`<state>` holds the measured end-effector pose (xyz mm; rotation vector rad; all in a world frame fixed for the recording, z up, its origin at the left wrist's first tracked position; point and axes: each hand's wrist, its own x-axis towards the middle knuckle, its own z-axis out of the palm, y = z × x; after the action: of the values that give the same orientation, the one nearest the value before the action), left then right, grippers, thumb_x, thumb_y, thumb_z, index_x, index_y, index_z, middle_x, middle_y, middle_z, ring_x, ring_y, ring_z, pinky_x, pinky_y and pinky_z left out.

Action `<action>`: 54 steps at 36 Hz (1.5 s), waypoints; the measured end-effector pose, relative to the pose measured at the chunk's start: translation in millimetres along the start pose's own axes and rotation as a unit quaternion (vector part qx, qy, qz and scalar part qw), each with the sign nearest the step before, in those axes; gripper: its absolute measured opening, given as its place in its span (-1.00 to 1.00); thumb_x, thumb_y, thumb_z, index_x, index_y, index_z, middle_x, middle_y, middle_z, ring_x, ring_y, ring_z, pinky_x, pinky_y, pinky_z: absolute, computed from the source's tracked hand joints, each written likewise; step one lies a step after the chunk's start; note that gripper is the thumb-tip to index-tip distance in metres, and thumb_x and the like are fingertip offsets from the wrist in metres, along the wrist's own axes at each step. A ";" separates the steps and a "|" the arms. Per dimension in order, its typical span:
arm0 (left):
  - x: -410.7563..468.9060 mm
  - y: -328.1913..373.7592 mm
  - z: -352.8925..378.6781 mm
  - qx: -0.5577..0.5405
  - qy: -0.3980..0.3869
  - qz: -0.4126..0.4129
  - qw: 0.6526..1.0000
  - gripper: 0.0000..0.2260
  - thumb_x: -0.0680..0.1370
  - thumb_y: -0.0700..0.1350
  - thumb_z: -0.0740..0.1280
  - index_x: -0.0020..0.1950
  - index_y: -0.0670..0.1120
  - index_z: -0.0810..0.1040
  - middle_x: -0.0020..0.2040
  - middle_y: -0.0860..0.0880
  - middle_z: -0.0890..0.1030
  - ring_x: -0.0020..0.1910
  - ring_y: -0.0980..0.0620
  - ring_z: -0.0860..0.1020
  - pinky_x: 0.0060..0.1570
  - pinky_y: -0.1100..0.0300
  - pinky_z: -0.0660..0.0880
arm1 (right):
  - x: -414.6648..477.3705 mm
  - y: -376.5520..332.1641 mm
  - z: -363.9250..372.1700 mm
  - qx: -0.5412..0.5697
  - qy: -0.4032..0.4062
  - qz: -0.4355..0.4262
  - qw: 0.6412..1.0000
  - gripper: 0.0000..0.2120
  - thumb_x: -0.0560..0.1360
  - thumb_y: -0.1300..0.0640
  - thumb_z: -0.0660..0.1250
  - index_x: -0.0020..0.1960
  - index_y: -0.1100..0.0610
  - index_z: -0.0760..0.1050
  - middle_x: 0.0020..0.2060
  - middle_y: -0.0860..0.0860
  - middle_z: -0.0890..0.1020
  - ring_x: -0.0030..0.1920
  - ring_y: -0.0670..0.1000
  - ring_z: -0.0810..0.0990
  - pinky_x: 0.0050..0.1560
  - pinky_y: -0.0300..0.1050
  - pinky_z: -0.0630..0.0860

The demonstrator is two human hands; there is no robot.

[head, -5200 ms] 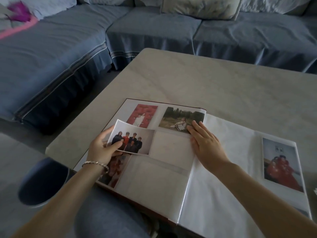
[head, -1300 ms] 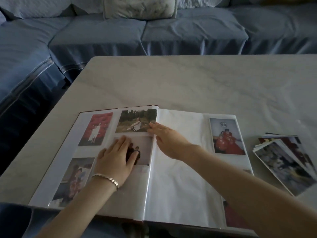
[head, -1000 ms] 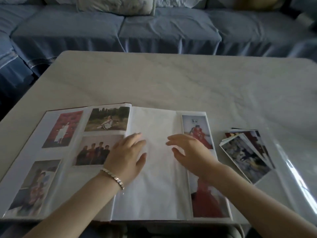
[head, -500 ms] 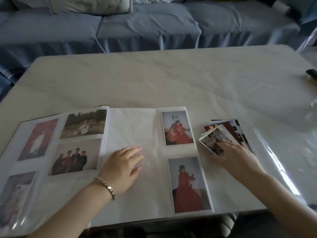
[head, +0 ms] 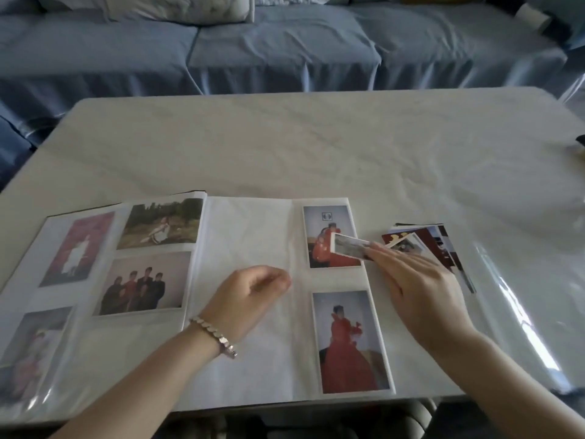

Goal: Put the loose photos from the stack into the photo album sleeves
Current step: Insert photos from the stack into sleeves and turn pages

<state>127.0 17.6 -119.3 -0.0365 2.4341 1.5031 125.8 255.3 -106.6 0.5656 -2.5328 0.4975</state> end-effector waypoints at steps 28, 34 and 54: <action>-49.1 -22.9 -111.0 0.048 0.201 0.087 0.974 -0.67 0.26 0.18 0.40 -0.04 0.13 0.49 -0.20 0.12 0.60 -0.19 0.23 0.57 -0.13 0.37 0.51 | 89.2 -119.6 47.5 0.305 -0.178 0.091 0.931 -0.87 0.47 0.16 0.38 -0.21 -0.05 0.61 -0.36 -0.31 0.57 -0.21 -0.32 0.54 -0.23 -0.52 0.38; -70.1 -52.3 -122.6 -0.161 0.255 -0.067 0.951 -0.53 0.16 0.22 0.38 -0.04 0.00 0.52 -0.16 0.10 0.66 -0.14 0.24 0.61 -0.26 0.44 0.49 | 96.2 -150.2 75.1 0.476 -0.149 0.277 0.821 -0.84 0.53 0.16 0.30 -0.20 0.01 0.56 -0.49 -0.10 0.63 -0.58 -0.19 0.42 -0.56 -0.38 0.27; -123.3 -138.0 -169.5 0.021 0.413 -0.043 0.909 -0.50 0.51 -0.28 0.33 0.42 -0.06 0.31 0.29 0.00 0.49 0.25 0.07 0.47 0.18 0.17 0.44 | 86.3 -160.1 144.8 0.091 -0.373 -0.046 0.922 -0.49 0.58 -0.12 0.07 0.50 -0.02 0.12 0.52 -0.07 0.06 0.51 -0.06 -0.02 0.46 -0.08 0.00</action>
<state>230.7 -210.1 -138.0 -0.9371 3.0143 1.6047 78.1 30.3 -140.1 1.1123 -3.1640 0.5624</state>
